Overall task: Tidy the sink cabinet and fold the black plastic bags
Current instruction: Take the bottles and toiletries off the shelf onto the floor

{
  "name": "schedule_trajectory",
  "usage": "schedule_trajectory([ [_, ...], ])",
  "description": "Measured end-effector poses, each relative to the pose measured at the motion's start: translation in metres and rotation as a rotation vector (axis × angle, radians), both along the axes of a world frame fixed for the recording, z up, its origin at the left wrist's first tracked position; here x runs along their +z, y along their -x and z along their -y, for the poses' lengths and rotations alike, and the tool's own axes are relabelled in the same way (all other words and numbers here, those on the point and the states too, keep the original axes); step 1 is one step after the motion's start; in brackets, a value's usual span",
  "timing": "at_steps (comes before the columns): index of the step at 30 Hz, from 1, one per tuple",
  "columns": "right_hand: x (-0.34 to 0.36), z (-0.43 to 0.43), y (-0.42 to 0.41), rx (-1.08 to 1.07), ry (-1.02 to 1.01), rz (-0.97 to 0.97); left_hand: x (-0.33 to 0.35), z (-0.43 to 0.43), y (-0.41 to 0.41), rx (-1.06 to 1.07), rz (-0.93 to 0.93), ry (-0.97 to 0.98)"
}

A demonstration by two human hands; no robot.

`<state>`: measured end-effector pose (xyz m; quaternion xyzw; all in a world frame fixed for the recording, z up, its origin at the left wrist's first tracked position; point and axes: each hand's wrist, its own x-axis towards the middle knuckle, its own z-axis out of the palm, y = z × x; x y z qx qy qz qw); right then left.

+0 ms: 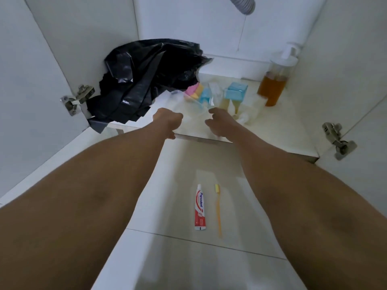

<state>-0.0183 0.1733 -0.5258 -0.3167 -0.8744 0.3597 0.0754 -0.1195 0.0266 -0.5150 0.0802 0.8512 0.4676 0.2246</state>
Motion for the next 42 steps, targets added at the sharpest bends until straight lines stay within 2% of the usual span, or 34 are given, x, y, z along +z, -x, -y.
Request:
schedule_trajectory([
  [7, 0.003, 0.005, 0.023, -0.086, 0.191, -0.163, -0.008, -0.004, 0.013, 0.117, -0.026, -0.139],
  [10, 0.008, 0.012, 0.022, -0.145, 0.255, -0.252, -0.003, 0.002, 0.009, 0.101, -0.031, -0.154],
  [16, 0.025, 0.017, -0.021, -0.181, 0.109, -0.269, -0.009, 0.013, -0.024, 0.0, -0.178, -0.177],
  [19, 0.021, 0.01, -0.069, -0.221, 0.157, -0.168, -0.02, 0.013, -0.057, -0.124, -0.211, -0.146],
  [21, 0.016, 0.007, -0.107, -0.2, 0.227, -0.014, -0.028, 0.013, -0.081, -0.233, -0.226, -0.12],
  [23, 0.01, 0.007, -0.142, -0.189, 0.291, 0.143, -0.038, 0.013, -0.103, -0.327, -0.205, -0.102],
  [26, -0.007, 0.008, -0.18, -0.211, 0.336, 0.26, -0.06, 0.009, -0.133, -0.443, -0.145, -0.077],
  [32, -0.052, 0.014, -0.237, -0.371, 0.445, 0.36, -0.111, -0.01, -0.177, -0.571, 0.015, -0.003],
  [36, -0.076, 0.008, -0.258, -0.483, 0.482, 0.397, -0.134, -0.024, -0.201, -0.573, 0.182, 0.024],
  [42, -0.09, -0.01, -0.272, -0.455, 0.308, 0.485, -0.158, -0.04, -0.22, -0.624, 0.304, 0.072],
])
